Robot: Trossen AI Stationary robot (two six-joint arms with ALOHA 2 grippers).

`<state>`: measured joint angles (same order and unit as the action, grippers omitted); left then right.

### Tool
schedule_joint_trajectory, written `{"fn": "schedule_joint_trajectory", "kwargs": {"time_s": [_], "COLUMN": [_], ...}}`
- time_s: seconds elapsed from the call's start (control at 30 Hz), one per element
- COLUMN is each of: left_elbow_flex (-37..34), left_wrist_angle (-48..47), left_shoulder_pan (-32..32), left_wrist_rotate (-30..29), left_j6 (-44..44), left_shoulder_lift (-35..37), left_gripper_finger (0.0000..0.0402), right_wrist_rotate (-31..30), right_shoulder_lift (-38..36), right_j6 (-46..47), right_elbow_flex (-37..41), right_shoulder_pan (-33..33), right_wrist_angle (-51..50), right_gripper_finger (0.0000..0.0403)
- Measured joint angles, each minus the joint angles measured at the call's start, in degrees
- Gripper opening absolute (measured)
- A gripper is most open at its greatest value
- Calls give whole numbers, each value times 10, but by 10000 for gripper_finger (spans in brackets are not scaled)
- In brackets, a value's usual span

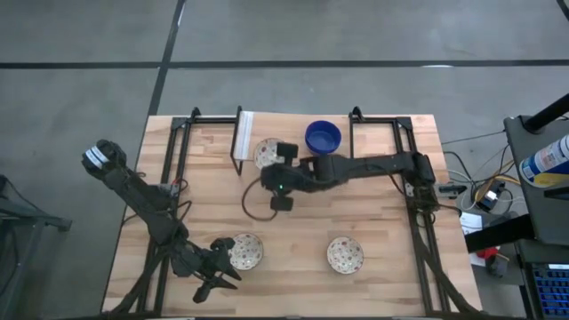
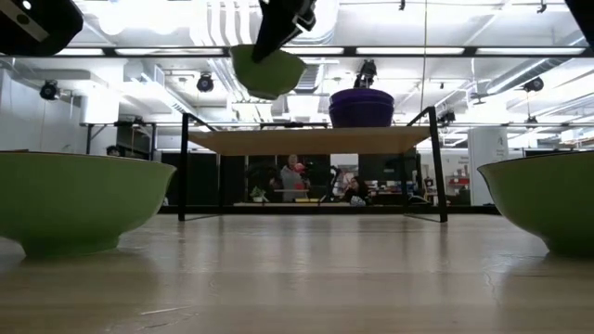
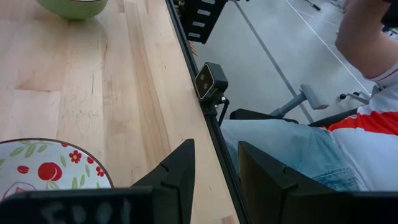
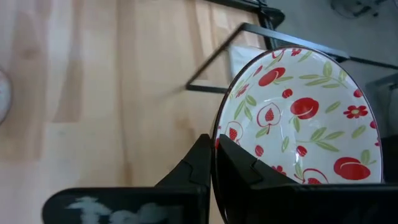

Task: Pick & Place Mini bowls
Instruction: Put the top red patterned bowl on the shelf

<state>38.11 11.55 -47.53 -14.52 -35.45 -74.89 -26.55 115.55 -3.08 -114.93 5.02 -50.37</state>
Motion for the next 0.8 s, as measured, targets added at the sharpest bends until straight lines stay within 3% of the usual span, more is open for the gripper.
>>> {"fn": "schedule_joint_trajectory", "kwargs": {"time_s": [0.13,0.53,0.8], "left_elbow_flex": [0,0,0], "left_wrist_angle": [0,0,0], "left_shoulder_pan": [0,0,0], "left_wrist_rotate": [0,0,0], "left_j6": [-1,0,3], "left_shoulder_lift": [0,0,0], "left_gripper_finger": [115,115,115], "right_wrist_rotate": [4,117,118], "right_shoulder_lift": [0,2,2], "right_j6": [-3,18,8], "right_elbow_flex": [2,-9,-14], "right_shoulder_pan": [-28,-102,-116], "right_wrist_angle": [-1,-1,-5], "right_gripper_finger": [13,13,13]}}
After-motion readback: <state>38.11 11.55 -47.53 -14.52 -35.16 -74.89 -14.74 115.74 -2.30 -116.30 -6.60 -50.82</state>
